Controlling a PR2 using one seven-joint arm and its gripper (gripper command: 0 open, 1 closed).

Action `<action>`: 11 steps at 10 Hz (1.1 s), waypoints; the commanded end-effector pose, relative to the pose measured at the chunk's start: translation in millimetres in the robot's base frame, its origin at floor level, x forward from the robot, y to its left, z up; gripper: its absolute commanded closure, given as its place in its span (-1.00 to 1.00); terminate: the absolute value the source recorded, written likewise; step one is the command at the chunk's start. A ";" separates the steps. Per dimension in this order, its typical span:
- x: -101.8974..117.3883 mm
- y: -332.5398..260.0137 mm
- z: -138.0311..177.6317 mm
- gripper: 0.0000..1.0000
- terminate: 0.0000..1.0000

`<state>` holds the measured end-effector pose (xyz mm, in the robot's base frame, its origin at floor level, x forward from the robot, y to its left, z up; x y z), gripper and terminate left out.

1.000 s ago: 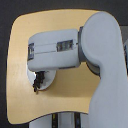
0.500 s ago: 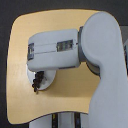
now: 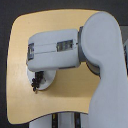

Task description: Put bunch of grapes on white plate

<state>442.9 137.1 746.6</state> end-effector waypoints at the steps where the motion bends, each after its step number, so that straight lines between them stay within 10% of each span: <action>1: 5.2 -3.1 3.9 -1.00 -1.00; 11: 34.4 23.4 162.4 -1.00 -1.00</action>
<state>461.9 152.0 836.4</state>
